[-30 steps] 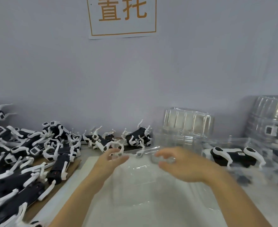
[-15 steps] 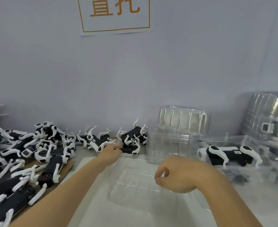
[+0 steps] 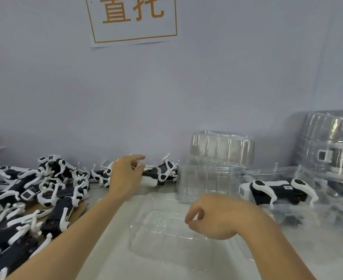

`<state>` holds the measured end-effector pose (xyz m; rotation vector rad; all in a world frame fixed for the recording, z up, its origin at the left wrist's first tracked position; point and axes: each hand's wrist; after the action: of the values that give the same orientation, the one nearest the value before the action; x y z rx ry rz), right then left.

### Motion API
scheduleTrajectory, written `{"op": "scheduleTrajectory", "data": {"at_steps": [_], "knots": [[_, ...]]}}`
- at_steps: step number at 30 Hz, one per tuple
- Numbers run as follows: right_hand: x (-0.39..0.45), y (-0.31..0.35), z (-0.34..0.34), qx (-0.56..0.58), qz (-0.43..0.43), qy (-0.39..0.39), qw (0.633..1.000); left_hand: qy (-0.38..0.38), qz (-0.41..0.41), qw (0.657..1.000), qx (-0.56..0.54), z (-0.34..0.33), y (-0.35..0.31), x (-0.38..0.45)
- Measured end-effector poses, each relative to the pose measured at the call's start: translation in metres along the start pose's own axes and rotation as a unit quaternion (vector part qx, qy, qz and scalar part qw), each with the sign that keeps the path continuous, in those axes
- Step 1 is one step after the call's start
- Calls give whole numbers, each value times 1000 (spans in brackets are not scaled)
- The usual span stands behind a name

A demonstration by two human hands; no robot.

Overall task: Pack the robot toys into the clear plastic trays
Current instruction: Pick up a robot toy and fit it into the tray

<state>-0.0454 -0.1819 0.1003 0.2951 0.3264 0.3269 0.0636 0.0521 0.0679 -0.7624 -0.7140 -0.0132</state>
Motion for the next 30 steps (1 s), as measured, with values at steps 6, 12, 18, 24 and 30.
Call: {"op": "scheduleTrajectory", "data": {"at_steps": [6,12,18,24,30], "knots": [[5,0,3,97,59,-172,979,-86,-7,988,-130,38,-61,-5],[10,16,-6,115,205,-419,877,-71,121,909,-393,51,-95,-50],[18,13,-9,25,203,-498,843,28,218,854,-472,50,-100,-64],[19,6,-10,40,166,-472,865,64,183,875,-444,55,-99,-65],[17,7,-5,197,184,-435,859,131,59,901,-410,65,-96,-71]]}}
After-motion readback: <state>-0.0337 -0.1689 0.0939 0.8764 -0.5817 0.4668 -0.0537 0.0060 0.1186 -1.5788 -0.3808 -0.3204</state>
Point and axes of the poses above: each hand's wrist, its own x-axis towards the middle knuckle, its own z-axis out of the back of the hand, y = z × x, and after that the axes turned 1 degree about -z, right-handed
